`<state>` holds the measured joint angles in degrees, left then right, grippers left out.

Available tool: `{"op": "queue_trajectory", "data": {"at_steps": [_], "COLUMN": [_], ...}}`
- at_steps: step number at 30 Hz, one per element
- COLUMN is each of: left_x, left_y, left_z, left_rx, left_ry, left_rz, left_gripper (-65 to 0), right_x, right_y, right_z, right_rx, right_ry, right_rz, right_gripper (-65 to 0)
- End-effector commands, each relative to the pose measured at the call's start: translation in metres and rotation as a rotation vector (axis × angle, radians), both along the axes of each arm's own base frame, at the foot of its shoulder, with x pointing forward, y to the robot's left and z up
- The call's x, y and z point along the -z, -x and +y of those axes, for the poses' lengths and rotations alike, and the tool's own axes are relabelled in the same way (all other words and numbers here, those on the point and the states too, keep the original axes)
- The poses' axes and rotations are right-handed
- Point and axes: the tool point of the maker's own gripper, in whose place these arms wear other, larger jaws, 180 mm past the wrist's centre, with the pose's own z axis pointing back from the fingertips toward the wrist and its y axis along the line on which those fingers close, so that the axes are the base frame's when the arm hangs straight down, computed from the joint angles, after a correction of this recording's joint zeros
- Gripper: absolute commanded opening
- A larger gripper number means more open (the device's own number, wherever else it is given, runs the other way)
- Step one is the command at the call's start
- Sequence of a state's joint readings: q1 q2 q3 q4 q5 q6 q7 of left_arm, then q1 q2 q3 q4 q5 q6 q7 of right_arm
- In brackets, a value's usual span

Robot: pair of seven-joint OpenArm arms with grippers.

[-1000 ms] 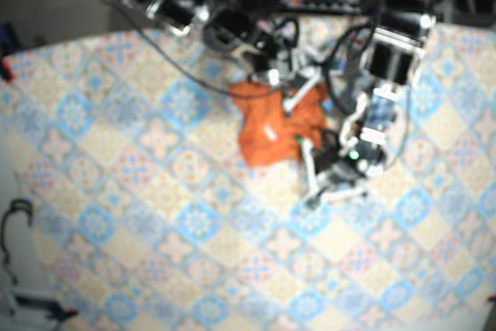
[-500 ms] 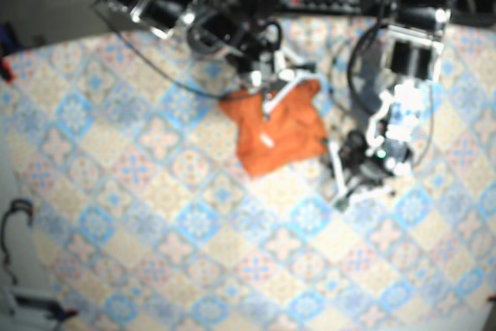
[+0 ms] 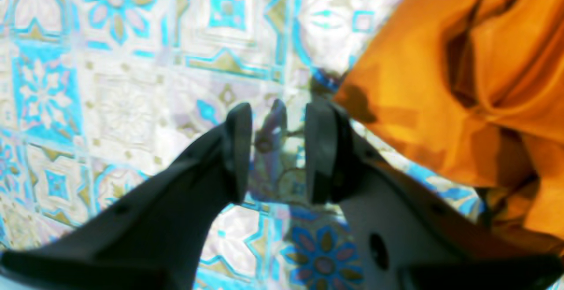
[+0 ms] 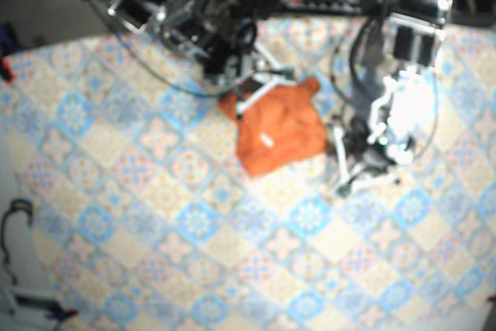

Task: Fold the T-shirt properly
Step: 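Press the bundle flat with both grippers and open them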

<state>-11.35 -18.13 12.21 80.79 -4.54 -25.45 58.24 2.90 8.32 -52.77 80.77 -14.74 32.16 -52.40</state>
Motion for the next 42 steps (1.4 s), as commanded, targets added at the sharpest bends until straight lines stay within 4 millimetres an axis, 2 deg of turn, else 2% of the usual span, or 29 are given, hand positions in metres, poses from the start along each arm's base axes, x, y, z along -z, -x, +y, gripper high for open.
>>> {"op": "queue_trajectory", "data": {"at_steps": [1, 6, 12, 14, 21, 26, 28, 30, 33, 39, 42], "left_x": [-0.012, -0.011, -0.011, -0.01, 0.01, 0.019, 0.018, 0.017, 0.016, 0.018, 0.02], "left_y": [-0.011, -0.009, -0.009, -0.008, 0.017, 0.032, 0.033, 0.034, 0.042, 0.046, 0.046], "left_z": [0.001, 0.0, -0.001, -0.001, 0.0, 0.007, 0.016, 0.016, 0.014, 0.012, 0.0], "left_rx": [0.001, 0.004, 0.004, 0.006, 0.005, -0.011, -0.014, -0.009, 0.001, 0.004, 0.009], "left_ry": [0.003, 0.002, 0.004, 0.004, -0.001, -0.026, -0.044, -0.048, -0.057, -0.064, -0.046], "left_rz": [-0.044, -0.04, -0.04, -0.036, 0.027, 0.089, 0.092, 0.088, 0.089, 0.111, 0.113], "left_gripper": [-44.3, -44.3, -44.3, -44.3, -44.3, -44.2, -44.2, -44.2, -44.2, -44.2, -44.2], "right_x": [0.023, 0.006, -0.041, -0.044, -0.045, -0.049, -0.049, -0.049, -0.048, -0.048, -0.05], "right_y": [0.013, -0.003, -0.029, -0.035, -0.052, -0.075, -0.082, -0.087, -0.087, -0.086, -0.089], "right_z": [-0.093, -0.122, -0.122, -0.128, -0.149, -0.133, -0.126, -0.119, -0.105, -0.087, -0.08], "right_rx": [0.032, 0.183, 0.297, 0.326, 0.402, 0.438, 0.445, 0.446, 0.443, 0.443, 0.436], "right_ry": [0.352, 0.317, 0.202, 0.197, 0.209, 0.134, 0.111, 0.093, 0.064, 0.029, -0.007], "right_rz": [0.035, 0.003, -0.124, -0.134, -0.145, -0.161, -0.162, -0.162, -0.149, -0.137, -0.143], "right_gripper": [-64.9, -65.0, -65.0, -65.0, -64.8, -64.8, -64.8, -64.8, -64.8, -64.6, -62.2]}}
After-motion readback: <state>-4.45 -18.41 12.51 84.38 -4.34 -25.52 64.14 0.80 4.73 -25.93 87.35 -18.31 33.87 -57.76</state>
